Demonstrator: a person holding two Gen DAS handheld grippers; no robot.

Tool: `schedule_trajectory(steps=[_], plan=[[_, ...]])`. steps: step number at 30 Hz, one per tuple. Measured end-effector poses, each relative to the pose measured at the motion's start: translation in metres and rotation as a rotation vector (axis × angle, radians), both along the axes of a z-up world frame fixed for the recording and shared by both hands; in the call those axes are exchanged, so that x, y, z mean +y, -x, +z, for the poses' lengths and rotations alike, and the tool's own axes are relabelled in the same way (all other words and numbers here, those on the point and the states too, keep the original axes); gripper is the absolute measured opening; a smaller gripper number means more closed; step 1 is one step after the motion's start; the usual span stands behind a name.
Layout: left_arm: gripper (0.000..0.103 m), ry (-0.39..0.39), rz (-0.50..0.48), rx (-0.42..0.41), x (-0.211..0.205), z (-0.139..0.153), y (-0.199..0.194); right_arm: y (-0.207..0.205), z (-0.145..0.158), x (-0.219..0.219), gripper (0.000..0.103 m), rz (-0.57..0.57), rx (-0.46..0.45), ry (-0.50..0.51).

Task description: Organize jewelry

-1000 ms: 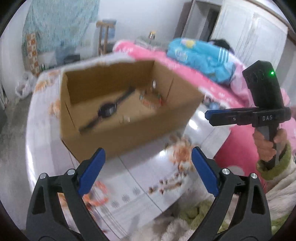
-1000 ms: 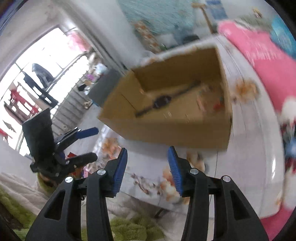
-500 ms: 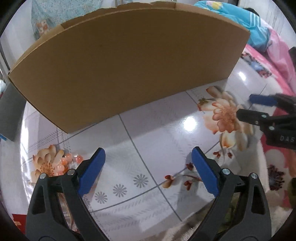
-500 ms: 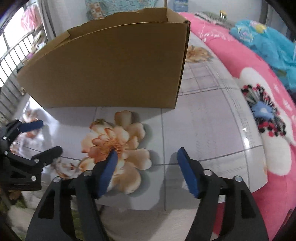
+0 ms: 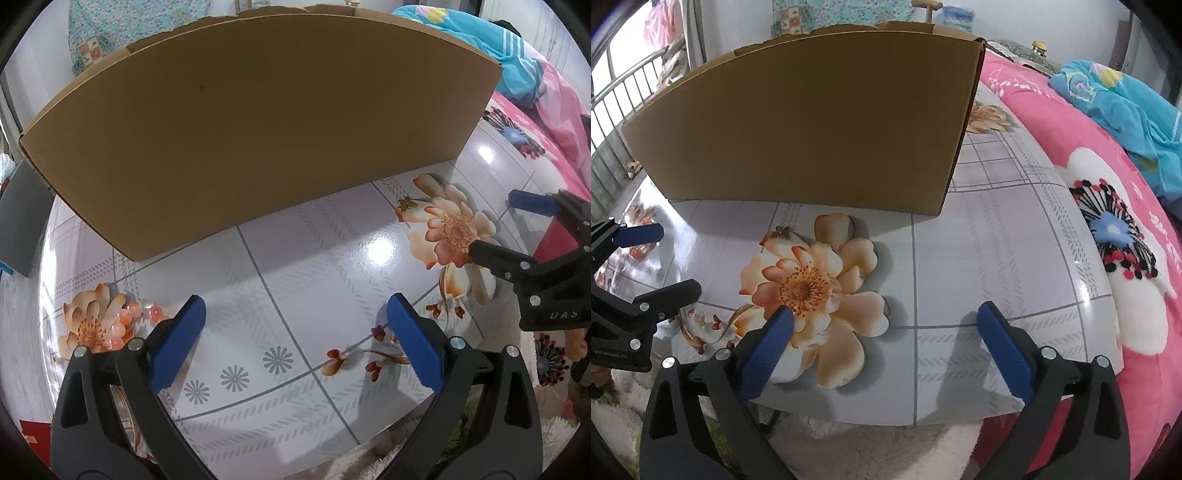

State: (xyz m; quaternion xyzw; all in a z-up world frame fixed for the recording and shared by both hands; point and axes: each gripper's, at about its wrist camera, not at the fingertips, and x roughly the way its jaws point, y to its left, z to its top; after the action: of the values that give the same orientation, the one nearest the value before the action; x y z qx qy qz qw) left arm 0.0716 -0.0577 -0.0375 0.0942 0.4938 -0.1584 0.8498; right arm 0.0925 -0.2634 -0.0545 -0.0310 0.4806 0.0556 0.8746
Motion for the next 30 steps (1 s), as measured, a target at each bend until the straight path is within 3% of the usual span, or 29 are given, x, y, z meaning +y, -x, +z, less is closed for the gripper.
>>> schedule_trajectory(steps=[30], plan=[[0.095, 0.001, 0.000, -0.003, 0.0004, -0.0005, 0.0015, -0.0008, -0.0017, -0.0020, 0.097, -0.005, -0.002, -0.003]])
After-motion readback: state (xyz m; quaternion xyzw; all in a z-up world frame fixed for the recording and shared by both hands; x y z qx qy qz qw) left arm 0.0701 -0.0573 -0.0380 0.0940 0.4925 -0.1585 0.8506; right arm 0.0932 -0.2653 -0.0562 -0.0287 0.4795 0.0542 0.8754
